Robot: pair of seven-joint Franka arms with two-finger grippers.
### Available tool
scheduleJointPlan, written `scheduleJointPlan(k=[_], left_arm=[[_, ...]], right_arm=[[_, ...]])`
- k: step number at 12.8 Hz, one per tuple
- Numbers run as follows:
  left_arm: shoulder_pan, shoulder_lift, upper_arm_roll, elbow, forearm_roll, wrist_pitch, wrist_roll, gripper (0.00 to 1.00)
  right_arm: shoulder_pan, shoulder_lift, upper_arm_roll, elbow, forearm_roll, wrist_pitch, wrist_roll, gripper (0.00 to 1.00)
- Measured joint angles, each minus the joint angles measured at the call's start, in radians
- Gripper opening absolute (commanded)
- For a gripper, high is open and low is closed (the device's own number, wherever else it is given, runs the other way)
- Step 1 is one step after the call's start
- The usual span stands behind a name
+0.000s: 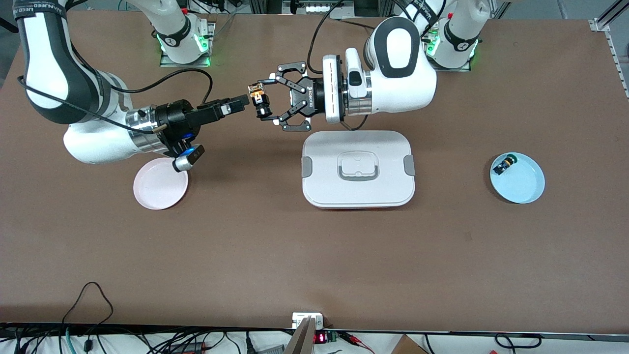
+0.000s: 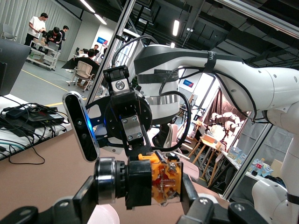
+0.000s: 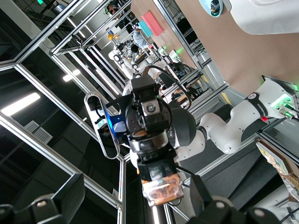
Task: Transfer orange switch to right arm and place
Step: 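Close the right gripper on the orange switch held by the left gripper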
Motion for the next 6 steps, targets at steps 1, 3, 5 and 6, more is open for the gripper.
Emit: scheduleJointPlan(k=[1, 3, 5, 6], left_arm=[[0.0, 0.0, 0.0, 0.0, 0.0, 0.0, 0.0, 0.0], [0.0, 0.0, 0.0, 0.0, 0.0, 0.0, 0.0, 0.0], [0.0, 0.001, 0.0, 0.0, 0.0, 0.0, 0.0, 0.0], [0.0, 0.001, 0.0, 0.0, 0.0, 0.0, 0.0, 0.0]], right_arm=[[0.004, 0.0, 0.0, -0.002, 0.0, 0.002, -0.003, 0.99], [0.017, 0.0, 0.0, -0.005, 0.001, 0.013, -0.005, 0.97], [0.029, 0.001, 0.001, -0.008, 0.001, 0.029, -0.006, 0.91], [0.032, 0.001, 0.001, -0.01, 0.001, 0.034, -0.008, 0.82]])
